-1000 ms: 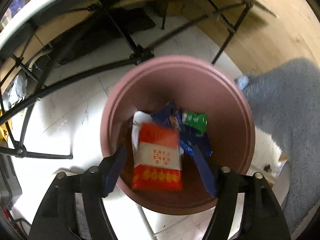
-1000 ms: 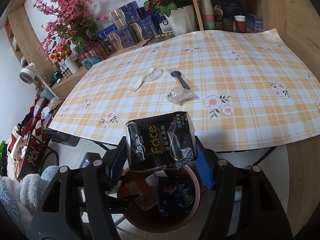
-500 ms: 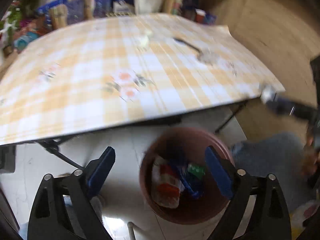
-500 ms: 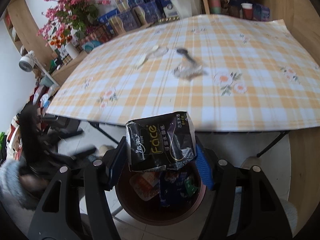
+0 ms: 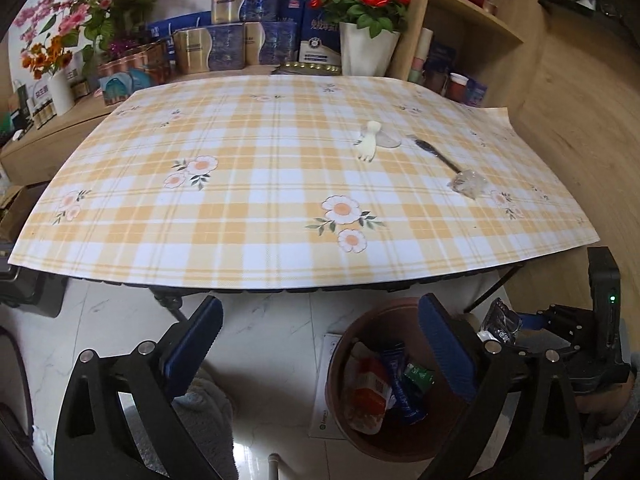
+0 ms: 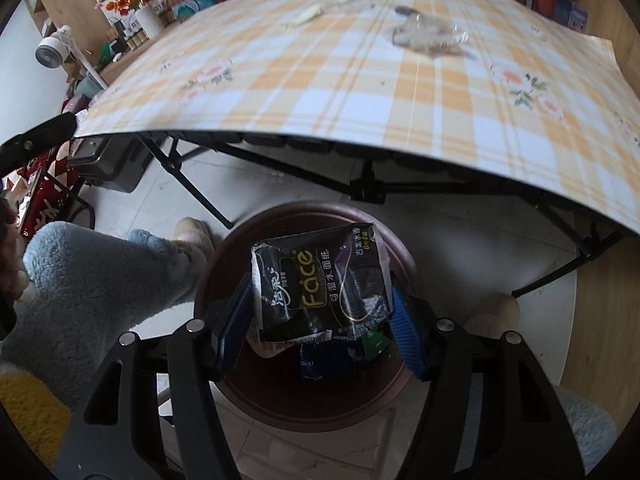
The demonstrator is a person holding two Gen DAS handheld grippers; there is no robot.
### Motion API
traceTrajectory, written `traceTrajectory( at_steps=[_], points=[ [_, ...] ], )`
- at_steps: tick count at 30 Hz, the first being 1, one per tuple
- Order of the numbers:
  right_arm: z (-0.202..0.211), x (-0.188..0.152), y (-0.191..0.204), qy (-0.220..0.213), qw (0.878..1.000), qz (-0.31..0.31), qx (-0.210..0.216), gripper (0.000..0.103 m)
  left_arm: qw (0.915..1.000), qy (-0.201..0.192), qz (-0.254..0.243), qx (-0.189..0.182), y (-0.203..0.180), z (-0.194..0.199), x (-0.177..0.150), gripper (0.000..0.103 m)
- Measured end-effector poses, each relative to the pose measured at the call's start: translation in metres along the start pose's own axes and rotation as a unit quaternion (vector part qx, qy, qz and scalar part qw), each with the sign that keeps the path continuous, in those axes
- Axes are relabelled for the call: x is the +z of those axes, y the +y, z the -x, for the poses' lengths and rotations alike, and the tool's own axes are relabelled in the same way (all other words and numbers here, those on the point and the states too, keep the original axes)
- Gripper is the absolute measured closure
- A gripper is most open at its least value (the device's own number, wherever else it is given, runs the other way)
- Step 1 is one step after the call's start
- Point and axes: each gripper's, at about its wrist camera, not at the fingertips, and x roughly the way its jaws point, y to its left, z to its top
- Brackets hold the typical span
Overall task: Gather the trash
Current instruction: 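Carry the black tissue pack over the bin and open the right tool, then move both open tools back over the table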
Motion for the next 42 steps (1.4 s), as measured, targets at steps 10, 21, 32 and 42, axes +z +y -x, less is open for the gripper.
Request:
traceTrajectory(
  at_steps=[10,21,32,42],
  points=[
    [-0.007,-0.003,0.009,0.017,1.000,0.018,-0.005,0.021,0.9999,0.002,0.011,0.001,0.002,-0.004,-0.004,0.008],
    [-0.002,0.000,0.001,0.006,1.000,0.000,0.014,0.008,0.9999,0.003,0.008,-0.005,-0.001,-0.005,-0.004,0.008],
    [0.023,0.021,-0.019,-0.047,0.997,-0.050,0.032,0.006,0.9998,-0.008,-0.011,-0.015,-0.007,-0.013,0.008,0.008],
    [0.077,0.055,-0.046,-0.160,0.984,-0.069,0.024,0.006,0.9975,-0.046,-0.036,-0.040,-0.025,-0.008,0.029,0.008]
  ],
)
